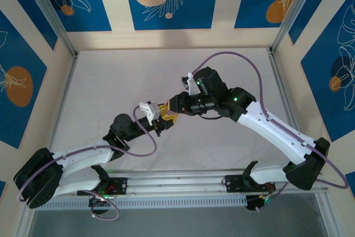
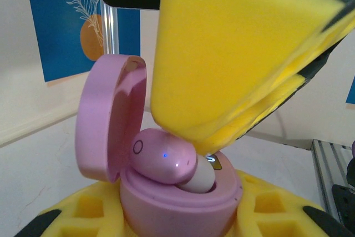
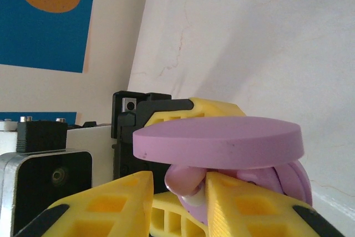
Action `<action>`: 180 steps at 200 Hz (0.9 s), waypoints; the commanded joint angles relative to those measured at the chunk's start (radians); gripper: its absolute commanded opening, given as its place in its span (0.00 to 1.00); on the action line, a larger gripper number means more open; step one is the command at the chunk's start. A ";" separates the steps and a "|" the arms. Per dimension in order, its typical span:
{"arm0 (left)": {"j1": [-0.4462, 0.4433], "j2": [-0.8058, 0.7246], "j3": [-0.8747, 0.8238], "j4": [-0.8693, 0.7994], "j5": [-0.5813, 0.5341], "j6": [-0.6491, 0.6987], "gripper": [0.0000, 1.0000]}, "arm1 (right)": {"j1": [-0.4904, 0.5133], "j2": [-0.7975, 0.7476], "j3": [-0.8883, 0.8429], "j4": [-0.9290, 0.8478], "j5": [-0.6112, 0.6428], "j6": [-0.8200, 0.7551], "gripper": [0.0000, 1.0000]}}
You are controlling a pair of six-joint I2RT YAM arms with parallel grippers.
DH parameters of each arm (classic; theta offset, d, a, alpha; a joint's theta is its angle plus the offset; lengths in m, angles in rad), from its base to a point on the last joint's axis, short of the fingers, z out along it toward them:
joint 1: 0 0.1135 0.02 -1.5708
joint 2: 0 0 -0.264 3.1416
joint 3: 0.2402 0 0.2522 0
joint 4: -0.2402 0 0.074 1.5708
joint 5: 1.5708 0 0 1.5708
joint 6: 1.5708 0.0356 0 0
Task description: Insert the wireless bluetooth earbuds into the charging case
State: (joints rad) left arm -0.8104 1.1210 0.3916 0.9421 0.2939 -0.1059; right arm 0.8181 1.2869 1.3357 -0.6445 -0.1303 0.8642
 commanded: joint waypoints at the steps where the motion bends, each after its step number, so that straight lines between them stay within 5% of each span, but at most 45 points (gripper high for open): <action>1: -0.012 -0.021 0.038 0.053 0.002 -0.013 0.27 | 0.007 -0.012 0.033 -0.040 -0.005 -0.021 0.31; 92: -0.012 -0.023 0.038 0.047 0.002 -0.013 0.27 | 0.007 -0.070 0.044 -0.039 -0.009 -0.058 0.33; 124: -0.012 -0.020 0.034 0.044 0.018 -0.011 0.27 | -0.003 -0.123 0.044 -0.034 0.082 -0.085 0.34; 153: -0.012 -0.020 0.035 0.041 0.065 -0.014 0.27 | -0.060 -0.141 0.046 -0.041 0.146 -0.075 0.47; 180: -0.012 -0.027 0.038 0.040 0.105 -0.018 0.27 | -0.148 -0.092 0.073 -0.049 0.054 -0.050 0.54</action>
State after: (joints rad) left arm -0.8124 1.1202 0.3920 0.9428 0.3367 -0.1066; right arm 0.7300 1.1568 1.3640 -0.6891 -0.0376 0.8013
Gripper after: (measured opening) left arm 0.323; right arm 0.526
